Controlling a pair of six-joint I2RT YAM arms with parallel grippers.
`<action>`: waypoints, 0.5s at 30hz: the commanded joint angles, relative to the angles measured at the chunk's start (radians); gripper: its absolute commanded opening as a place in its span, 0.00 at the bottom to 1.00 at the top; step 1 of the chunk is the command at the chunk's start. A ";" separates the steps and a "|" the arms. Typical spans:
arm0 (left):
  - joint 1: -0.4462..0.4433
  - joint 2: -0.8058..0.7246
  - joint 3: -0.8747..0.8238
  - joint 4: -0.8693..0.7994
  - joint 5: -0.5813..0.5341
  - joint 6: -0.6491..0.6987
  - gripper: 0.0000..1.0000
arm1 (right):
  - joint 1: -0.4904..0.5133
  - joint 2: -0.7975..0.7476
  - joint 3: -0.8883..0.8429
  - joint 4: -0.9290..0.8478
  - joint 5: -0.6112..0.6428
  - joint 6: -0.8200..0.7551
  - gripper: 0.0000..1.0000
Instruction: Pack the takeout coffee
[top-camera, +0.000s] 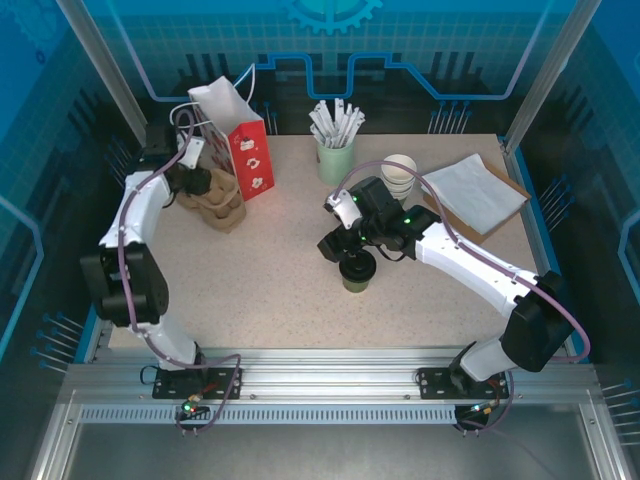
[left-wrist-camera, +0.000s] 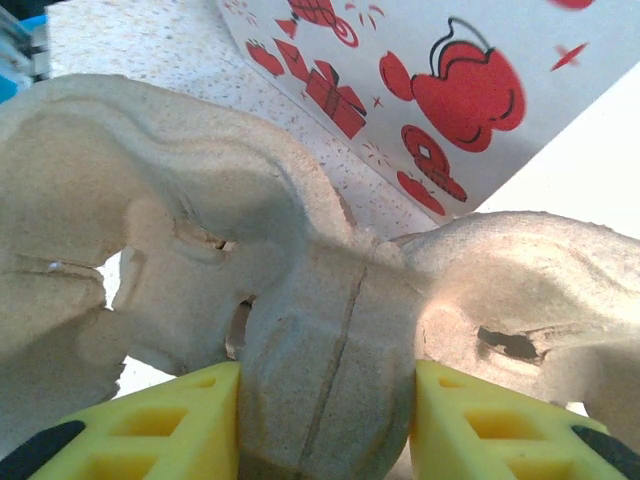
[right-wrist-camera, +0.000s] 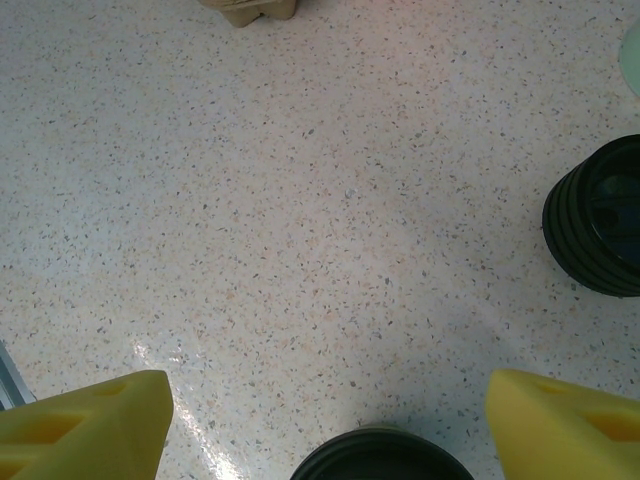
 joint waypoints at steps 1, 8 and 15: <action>-0.029 -0.130 -0.088 0.082 0.022 -0.186 0.43 | 0.008 -0.044 0.039 -0.024 -0.016 0.016 0.82; -0.250 -0.320 -0.301 0.080 -0.081 -0.424 0.41 | -0.048 -0.149 0.013 -0.065 -0.006 0.028 0.83; -0.622 -0.470 -0.578 0.054 -0.234 -0.712 0.42 | -0.147 -0.295 -0.120 -0.044 -0.036 0.036 0.83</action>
